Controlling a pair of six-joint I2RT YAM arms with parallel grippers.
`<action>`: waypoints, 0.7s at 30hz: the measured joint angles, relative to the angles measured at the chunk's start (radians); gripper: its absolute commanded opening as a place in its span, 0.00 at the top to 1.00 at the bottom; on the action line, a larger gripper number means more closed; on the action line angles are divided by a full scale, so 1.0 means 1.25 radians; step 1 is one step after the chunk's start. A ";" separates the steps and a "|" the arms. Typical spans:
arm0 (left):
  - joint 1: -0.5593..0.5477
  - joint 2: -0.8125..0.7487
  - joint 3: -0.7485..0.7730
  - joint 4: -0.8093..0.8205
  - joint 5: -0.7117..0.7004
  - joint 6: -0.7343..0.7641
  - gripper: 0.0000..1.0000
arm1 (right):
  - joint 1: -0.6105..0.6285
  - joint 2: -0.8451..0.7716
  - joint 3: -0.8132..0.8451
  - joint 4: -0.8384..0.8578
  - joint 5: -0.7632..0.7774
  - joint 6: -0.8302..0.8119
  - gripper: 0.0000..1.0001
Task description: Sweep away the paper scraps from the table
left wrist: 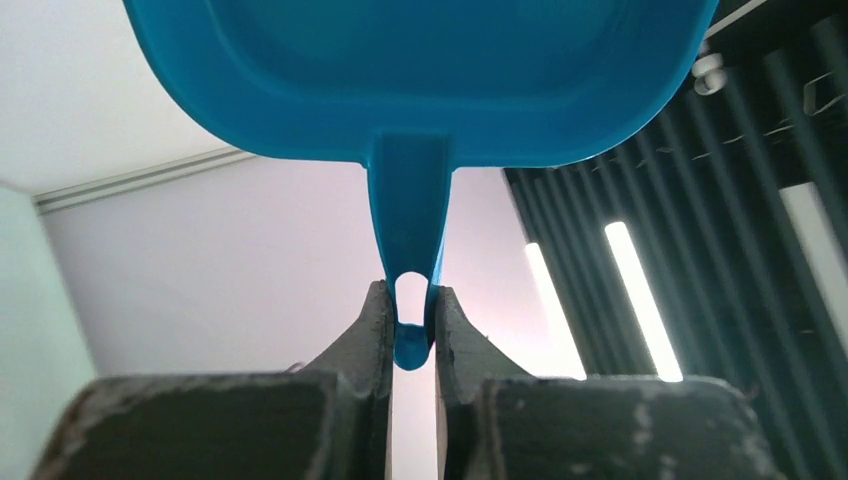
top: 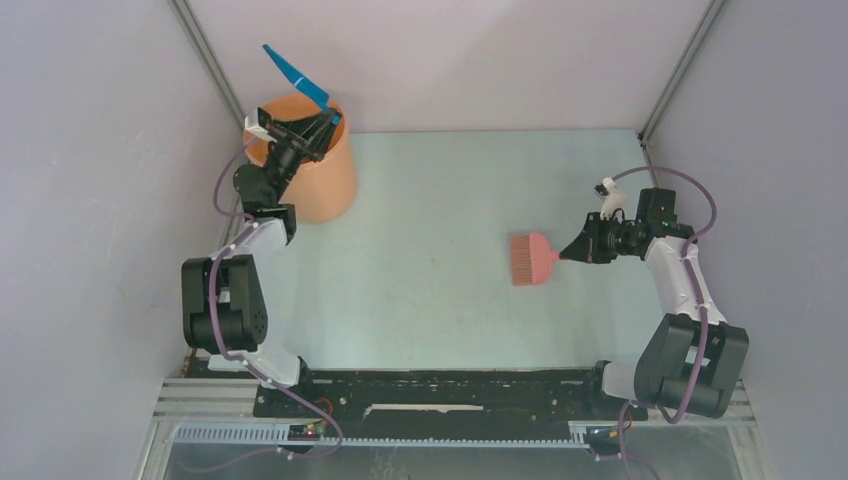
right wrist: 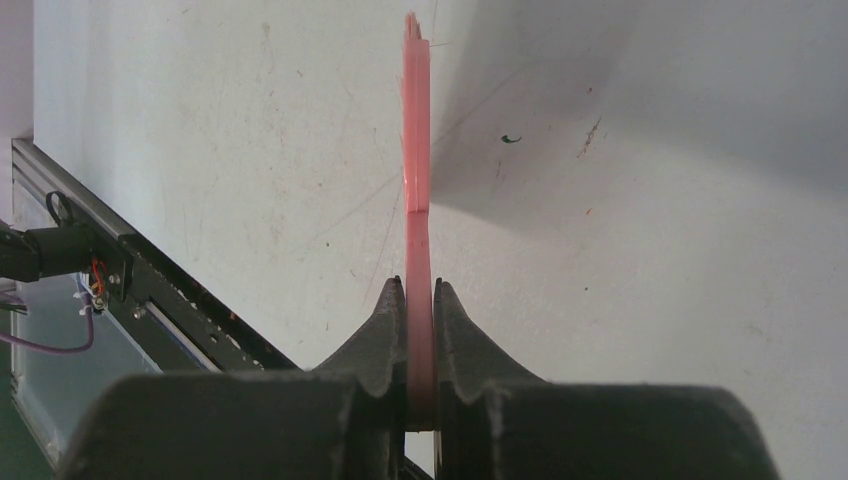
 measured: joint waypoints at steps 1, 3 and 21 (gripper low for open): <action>-0.004 -0.010 0.000 -0.025 0.011 0.019 0.99 | 0.000 0.000 0.000 0.000 0.000 0.000 1.00; -0.021 -0.041 0.000 -0.088 0.033 0.071 0.98 | 0.000 0.000 0.000 0.000 0.000 0.000 1.00; -0.465 -0.246 0.043 -1.412 -0.201 1.099 0.93 | 0.026 -0.096 0.000 -0.001 0.066 -0.019 1.00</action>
